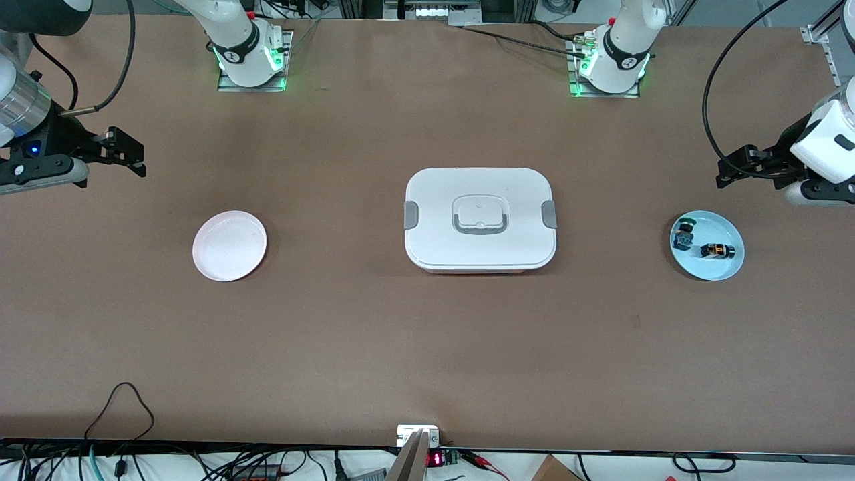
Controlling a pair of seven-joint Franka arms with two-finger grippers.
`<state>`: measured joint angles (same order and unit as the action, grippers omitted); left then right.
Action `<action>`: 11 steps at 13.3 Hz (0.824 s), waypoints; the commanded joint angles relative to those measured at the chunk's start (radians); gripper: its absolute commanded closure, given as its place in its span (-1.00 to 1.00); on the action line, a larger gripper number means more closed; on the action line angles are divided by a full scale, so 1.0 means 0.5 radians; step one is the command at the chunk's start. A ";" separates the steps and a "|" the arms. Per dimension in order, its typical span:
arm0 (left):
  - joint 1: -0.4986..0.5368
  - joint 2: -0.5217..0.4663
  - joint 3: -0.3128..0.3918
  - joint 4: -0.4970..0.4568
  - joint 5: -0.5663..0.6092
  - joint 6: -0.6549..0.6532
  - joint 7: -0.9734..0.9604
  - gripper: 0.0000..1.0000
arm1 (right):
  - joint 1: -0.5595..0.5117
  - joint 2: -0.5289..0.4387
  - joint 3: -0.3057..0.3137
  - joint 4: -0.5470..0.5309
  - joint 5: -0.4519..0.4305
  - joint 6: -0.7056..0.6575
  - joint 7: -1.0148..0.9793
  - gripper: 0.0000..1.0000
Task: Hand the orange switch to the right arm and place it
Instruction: 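Move the left gripper toward the light-blue plate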
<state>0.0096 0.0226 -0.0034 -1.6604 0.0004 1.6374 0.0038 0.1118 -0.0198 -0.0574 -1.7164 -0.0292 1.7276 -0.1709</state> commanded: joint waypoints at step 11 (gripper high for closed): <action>-0.004 0.187 0.025 0.133 0.027 -0.495 -0.226 -1.00 | -0.012 0.009 0.011 0.043 -0.018 -0.035 -0.020 -1.00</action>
<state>0.0073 0.0486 -0.0005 -1.6377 0.0011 1.4412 -0.0962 0.1118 -0.0198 -0.0574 -1.7164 -0.0292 1.7276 -0.1709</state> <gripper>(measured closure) 0.000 0.000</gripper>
